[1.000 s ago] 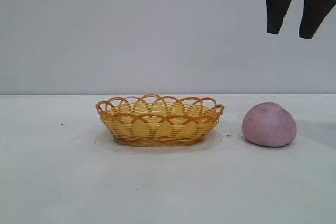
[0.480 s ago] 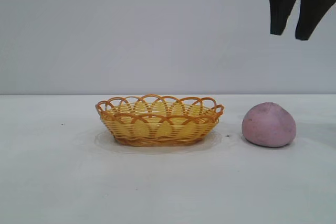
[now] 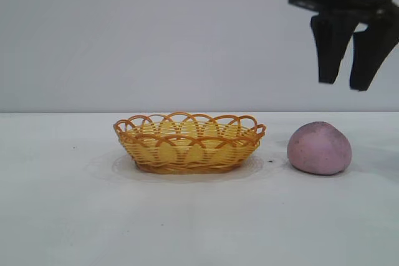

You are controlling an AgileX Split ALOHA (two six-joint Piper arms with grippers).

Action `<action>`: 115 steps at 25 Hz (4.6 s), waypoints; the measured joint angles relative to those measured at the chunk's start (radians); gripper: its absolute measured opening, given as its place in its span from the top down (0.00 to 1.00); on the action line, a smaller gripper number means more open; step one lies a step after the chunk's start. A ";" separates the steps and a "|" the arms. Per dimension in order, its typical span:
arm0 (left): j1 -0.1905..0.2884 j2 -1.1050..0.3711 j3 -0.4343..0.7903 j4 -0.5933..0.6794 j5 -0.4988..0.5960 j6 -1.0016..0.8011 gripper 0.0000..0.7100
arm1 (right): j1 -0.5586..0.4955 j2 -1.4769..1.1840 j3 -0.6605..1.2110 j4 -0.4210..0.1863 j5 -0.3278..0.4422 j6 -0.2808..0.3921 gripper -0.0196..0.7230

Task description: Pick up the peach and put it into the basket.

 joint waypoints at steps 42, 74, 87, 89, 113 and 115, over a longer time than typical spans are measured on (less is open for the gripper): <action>0.000 0.000 0.000 0.000 0.000 0.000 0.35 | 0.175 0.014 -0.218 0.126 -0.019 -0.008 0.97; 0.000 0.000 0.000 0.000 0.000 0.000 0.35 | 0.281 0.164 -0.274 0.048 -0.055 -0.008 0.47; 0.000 0.000 0.000 0.002 0.000 0.000 0.35 | 0.192 0.139 -0.417 -0.157 0.016 0.073 0.46; 0.000 0.000 0.000 0.002 0.000 0.000 0.35 | 0.140 0.134 -0.417 -0.164 0.019 0.091 0.46; 0.000 0.000 0.000 0.002 0.000 0.000 0.35 | -0.285 -0.027 -0.417 -0.202 0.029 0.140 0.46; 0.000 0.000 0.000 0.002 0.000 0.000 0.35 | -0.287 -0.064 -0.392 -0.202 0.029 0.140 0.46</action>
